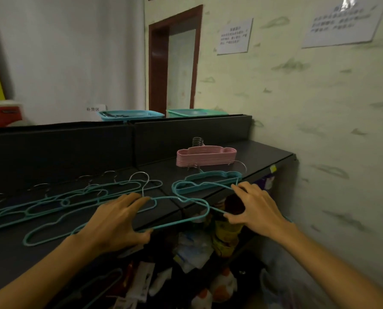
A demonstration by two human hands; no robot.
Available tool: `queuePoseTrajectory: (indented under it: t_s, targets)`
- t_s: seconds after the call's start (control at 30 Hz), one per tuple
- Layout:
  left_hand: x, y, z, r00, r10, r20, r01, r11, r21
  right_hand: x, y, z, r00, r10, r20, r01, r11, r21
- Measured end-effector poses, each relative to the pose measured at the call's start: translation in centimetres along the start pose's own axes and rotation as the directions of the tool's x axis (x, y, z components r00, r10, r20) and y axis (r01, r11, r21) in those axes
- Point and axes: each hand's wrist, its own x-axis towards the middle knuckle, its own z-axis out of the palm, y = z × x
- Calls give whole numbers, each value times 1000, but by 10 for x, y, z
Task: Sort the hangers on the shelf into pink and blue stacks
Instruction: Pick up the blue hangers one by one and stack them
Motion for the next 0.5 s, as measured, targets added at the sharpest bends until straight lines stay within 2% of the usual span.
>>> queuePoseTrajectory:
  t_s: [0.27, 0.37, 0.5]
  targets:
    - [80, 23, 35, 999, 15, 43, -15, 1000, 10, 28, 70, 24, 966, 197, -166, -199, 980, 3]
    - [123, 28, 49, 998, 28, 52, -27, 1000, -6, 49, 102, 26, 959, 204, -195, -208, 978, -1]
    - [182, 36, 65, 999, 24, 27, -23, 999, -47, 82, 147, 19, 977, 101, -190, -120, 989, -91]
